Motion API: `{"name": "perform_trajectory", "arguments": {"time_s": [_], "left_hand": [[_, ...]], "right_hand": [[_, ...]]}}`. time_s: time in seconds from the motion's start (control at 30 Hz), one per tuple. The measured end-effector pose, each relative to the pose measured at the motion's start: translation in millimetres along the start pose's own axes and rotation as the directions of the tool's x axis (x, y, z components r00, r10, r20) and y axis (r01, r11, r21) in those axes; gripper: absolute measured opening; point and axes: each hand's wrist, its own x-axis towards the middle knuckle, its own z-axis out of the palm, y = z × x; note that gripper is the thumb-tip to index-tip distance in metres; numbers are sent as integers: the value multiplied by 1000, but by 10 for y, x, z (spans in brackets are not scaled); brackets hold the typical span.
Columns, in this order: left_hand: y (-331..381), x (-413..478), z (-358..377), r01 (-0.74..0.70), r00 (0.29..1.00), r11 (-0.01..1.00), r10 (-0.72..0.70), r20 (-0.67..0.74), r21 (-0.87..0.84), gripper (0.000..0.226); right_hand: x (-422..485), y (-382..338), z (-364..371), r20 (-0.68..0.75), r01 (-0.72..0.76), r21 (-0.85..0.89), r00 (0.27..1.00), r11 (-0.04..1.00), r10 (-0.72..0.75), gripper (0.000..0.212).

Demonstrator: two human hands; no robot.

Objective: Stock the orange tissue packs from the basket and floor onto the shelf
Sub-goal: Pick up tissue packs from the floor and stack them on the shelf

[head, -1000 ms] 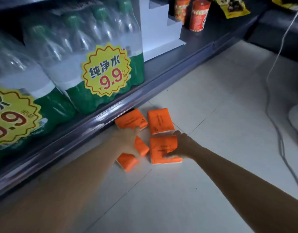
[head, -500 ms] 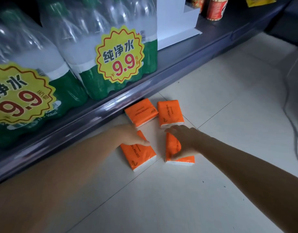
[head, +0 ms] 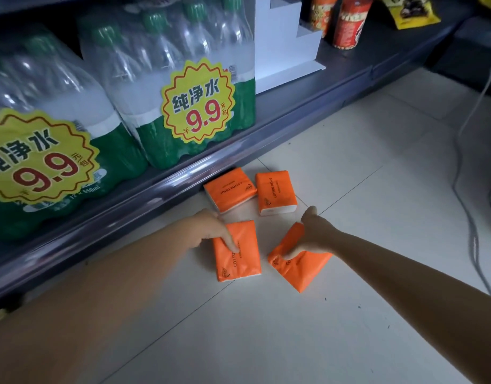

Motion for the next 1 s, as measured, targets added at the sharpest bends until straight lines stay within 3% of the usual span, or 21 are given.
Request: {"name": "perform_trajectory", "arguments": {"time_s": [0.07,0.2,0.37,0.47,0.67,0.77,0.87,1.0], "left_hand": [[18,-65,11,-63,998,992,64,7,-105,67],[31,-170,-21,-204,979,948,197,-52,-243,63],[249,-471,-120,-379,924,868,336,-182,-321,68],[649,-791,-324,-469,882,847,430,-195,-250,43],[1800,-1727,-1021,-631,775,763,612,-158,-139,52],[2389,-2477,-1533,-686,724,719,660,-200,-110,54],[2829,-3276,-1992,-747,663,636,694,-280,-193,51],[3364,-4441,-2704,-797,602,576,736,-309,-182,43]], "right_hand": [[-75,-43,-93,-10,73,-81,997,994,-74,85],[-268,-119,-226,43,189,-124,982,974,-185,47],[-498,-228,-409,-102,311,-4,945,951,-309,67],[-727,-482,-801,-199,391,-2,902,920,-384,77],[-1365,-1080,-1962,-374,499,94,820,861,-434,78],[-1837,-1369,-2631,-483,587,180,752,790,-448,83],[-2446,-1698,-3248,-578,639,356,724,682,-376,69],[-3411,-2276,-4214,-584,696,459,705,552,-402,63]]}}
